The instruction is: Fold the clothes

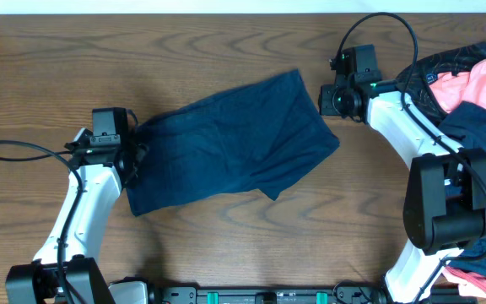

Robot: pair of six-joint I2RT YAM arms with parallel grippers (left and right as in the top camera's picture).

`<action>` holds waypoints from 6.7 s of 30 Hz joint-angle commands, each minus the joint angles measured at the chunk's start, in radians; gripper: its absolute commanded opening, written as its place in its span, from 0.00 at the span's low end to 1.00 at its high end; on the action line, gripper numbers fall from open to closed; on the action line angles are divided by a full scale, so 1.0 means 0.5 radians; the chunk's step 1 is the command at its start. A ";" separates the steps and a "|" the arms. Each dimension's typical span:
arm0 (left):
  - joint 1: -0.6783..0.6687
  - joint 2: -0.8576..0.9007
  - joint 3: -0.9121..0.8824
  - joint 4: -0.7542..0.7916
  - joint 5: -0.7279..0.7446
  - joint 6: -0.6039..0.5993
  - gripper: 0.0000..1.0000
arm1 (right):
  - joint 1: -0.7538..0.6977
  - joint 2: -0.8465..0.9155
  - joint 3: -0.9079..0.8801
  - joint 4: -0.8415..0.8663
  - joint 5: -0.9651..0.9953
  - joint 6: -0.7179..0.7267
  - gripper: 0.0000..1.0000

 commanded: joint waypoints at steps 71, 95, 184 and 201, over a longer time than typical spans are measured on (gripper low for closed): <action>0.007 0.777 -0.046 0.330 1.518 1.138 0.72 | -0.223 -0.358 -0.182 -0.709 0.400 0.051 0.52; 0.147 0.105 0.400 -0.591 1.491 1.163 0.06 | 0.217 -0.269 -0.187 -0.536 -0.484 -0.336 0.04; -1.206 0.472 0.727 0.758 1.479 0.407 0.24 | 0.462 -0.172 -0.307 -0.774 0.002 0.050 0.24; -0.597 0.551 0.742 0.635 1.052 0.736 0.71 | 0.030 -0.838 -0.024 -1.031 -0.259 -0.043 0.39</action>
